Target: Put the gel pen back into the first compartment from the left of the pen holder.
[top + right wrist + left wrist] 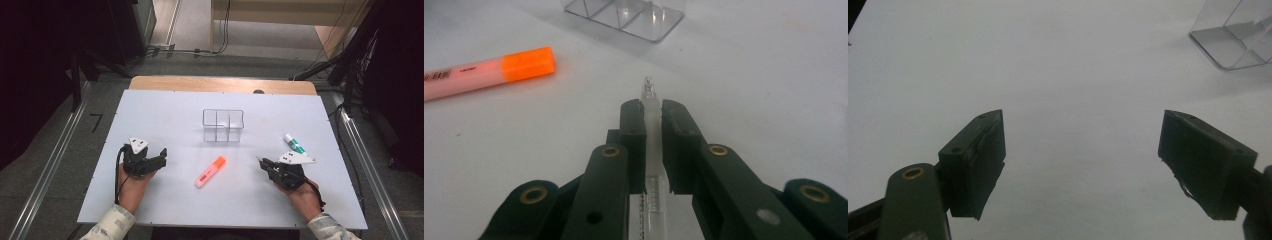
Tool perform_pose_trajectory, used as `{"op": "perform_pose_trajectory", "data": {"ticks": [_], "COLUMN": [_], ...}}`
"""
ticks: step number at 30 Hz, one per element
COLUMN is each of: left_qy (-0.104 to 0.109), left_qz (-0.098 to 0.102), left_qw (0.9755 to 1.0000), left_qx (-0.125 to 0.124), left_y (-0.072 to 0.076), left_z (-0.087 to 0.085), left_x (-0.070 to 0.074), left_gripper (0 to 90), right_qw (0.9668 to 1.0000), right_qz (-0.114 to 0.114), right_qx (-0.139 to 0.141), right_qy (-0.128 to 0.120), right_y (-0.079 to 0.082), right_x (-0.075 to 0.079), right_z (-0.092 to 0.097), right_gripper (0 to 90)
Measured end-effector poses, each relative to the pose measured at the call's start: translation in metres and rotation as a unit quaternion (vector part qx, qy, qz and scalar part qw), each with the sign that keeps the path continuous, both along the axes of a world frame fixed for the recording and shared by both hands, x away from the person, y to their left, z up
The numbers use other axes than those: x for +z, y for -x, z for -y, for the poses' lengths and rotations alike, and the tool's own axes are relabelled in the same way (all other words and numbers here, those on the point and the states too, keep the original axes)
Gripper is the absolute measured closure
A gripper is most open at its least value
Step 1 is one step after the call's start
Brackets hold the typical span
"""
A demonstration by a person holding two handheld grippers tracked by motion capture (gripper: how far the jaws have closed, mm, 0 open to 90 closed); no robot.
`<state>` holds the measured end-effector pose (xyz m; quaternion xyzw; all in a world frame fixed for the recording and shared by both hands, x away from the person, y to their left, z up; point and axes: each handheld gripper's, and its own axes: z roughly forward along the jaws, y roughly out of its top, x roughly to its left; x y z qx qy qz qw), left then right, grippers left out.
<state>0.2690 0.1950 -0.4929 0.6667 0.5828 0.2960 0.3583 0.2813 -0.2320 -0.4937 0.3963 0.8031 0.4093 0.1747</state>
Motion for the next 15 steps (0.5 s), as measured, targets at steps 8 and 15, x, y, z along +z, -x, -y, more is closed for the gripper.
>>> {"op": "perform_pose_trajectory", "data": {"ticks": [8,15], "left_qy": [0.001,0.001], "left_qz": [0.0,-0.001], "left_qw": [1.0,1.0], "left_qx": [-0.001,-0.001], "left_y": [0.0,0.0], "left_z": [0.0,0.0], "left_x": [0.0,0.0], "left_gripper": [19.8,19.8], "right_qw": [0.9999,0.9999], "right_qz": [-0.005,0.003], "right_qx": [0.003,0.005], "right_qy": [-0.009,-0.01], "right_y": [-0.008,-0.014], "right_x": [0.007,0.015], "right_z": [-0.008,-0.018], "right_gripper": [78.8,78.8]}}
